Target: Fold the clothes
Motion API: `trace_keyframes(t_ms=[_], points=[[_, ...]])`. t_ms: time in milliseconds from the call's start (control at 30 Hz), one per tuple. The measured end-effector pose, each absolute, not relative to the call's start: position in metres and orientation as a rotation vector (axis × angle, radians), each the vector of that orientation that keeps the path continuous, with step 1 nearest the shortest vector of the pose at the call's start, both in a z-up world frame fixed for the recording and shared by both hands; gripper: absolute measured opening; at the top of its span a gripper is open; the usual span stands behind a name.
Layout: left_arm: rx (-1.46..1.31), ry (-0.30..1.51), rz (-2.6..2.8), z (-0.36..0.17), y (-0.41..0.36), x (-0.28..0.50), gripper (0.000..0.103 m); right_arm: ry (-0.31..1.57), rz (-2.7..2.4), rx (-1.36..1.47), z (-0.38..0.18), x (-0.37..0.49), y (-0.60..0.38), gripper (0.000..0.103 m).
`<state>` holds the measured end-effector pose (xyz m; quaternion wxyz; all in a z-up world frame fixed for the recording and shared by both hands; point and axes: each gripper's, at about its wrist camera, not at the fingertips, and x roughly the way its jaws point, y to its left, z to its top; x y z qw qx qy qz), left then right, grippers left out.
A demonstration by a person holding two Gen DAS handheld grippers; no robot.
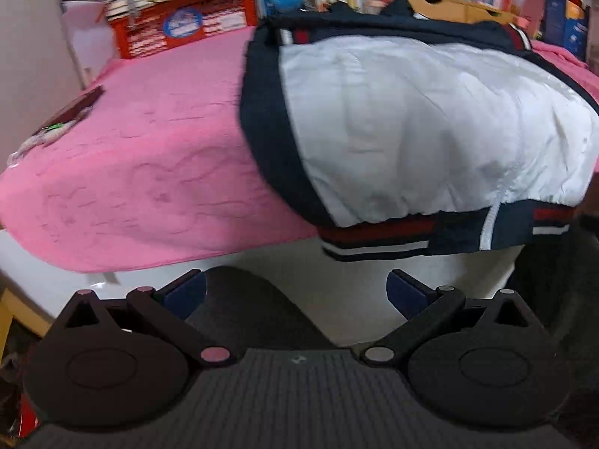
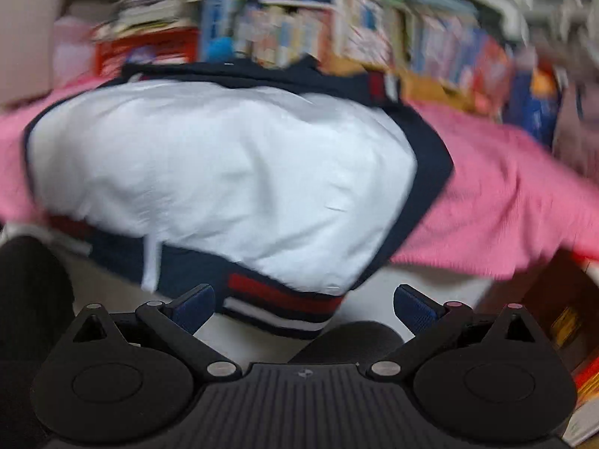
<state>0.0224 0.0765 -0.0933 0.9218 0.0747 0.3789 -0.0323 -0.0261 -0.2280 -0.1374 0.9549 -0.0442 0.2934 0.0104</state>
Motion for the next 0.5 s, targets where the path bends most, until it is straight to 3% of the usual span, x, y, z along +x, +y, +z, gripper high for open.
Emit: trace_keyframes(t_ms=[333, 400, 433, 467, 500], points=[[0.223, 0.719, -0.121, -0.135, 0.046, 0.077, 0.103, 0.672, 0.173, 0.023, -0.166, 0.027, -0.269, 0.101], [0.178, 0.735, -0.15, -0.142, 0.047, 0.09, 0.103, 0.703, 0.225, 0.087, -0.171, 0.037, -0.272, 0.089], [0.116, 0.73, -0.161, -0.145, 0.051, 0.094, 0.099, 0.727, 0.247, 0.125, -0.174, 0.042, -0.272, 0.067], [0.051, 0.724, -0.171, -0.149, 0.056, 0.097, 0.09, 0.749, 0.247, 0.171, -0.176, 0.044, -0.274, 0.044], [-0.005, 0.757, -0.186, -0.151, 0.061, 0.1, 0.067, 0.771, 0.248, 0.217, -0.178, 0.046, -0.276, 0.03]])
